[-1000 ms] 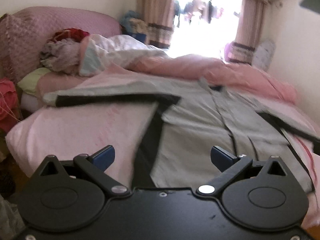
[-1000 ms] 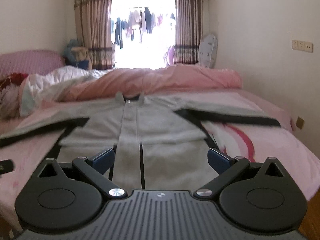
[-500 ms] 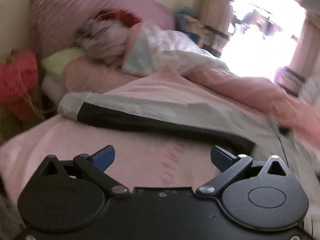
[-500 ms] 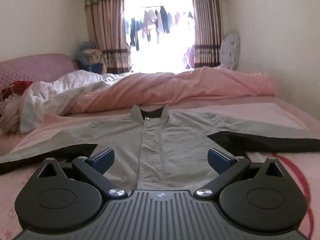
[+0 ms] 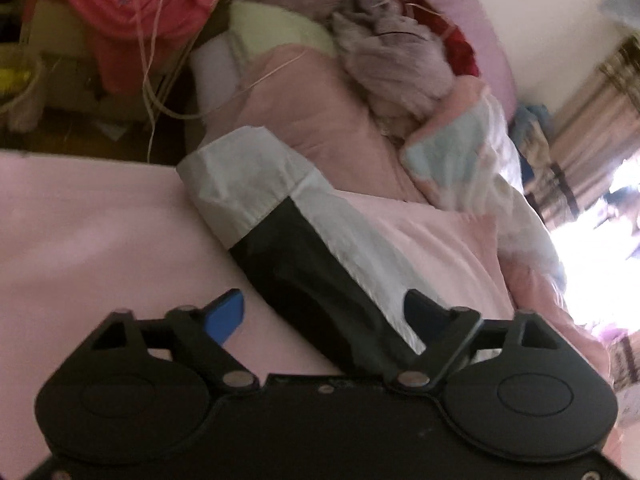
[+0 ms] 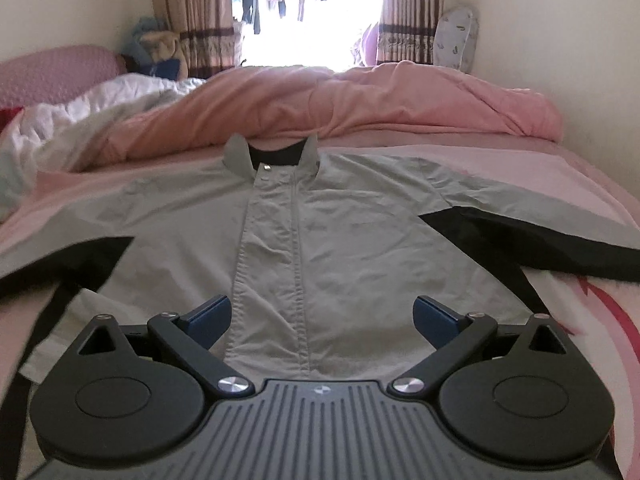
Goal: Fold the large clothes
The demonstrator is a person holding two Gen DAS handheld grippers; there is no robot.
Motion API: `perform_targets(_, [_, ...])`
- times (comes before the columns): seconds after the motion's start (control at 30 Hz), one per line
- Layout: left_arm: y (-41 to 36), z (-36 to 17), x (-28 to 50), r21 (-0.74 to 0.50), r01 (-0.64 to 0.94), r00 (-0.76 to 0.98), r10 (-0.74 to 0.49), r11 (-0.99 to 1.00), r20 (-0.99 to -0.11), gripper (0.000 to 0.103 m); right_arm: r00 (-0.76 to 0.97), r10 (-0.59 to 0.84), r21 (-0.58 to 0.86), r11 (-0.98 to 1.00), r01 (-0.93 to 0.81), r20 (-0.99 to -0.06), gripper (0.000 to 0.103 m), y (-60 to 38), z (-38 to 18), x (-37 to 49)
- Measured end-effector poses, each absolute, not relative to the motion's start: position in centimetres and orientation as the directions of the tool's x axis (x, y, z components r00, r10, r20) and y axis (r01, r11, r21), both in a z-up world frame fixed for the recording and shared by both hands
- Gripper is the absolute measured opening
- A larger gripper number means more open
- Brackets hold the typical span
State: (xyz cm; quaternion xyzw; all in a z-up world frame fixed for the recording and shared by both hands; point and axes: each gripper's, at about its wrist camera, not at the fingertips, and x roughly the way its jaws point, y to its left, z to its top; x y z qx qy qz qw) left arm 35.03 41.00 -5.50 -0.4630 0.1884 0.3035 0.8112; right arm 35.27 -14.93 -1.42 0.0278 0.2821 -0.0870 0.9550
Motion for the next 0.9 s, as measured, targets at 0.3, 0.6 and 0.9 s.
perform_targets(0.3, [43.9, -6.4, 37.1, -0.670, -0.661, 0.748, 0.364, 0.339, -0.554, 0.068, 0.801, -0.135, -0.020, 0.988, 0.153, -0.583, 0.103, -13.8, -2.6, 36.7])
perform_targets(0.6, [44.3, -5.0, 37.8, -0.624, -0.667, 0.745, 0.348, 0.407, -0.570, 0.008, 0.809, -0.131, -0.009, 0.988, 0.153, -0.574, 0.103, -14.1, -1.9, 36.3])
perform_targets(0.9, [34.2, 3.9, 41.9, -0.625, -0.407, 0.898, 0.165, 0.666, -0.408, 0.007, 0.801, -0.138, 0.040, 0.979, 0.198, -0.582, 0.103, -16.8, -2.0, 35.1])
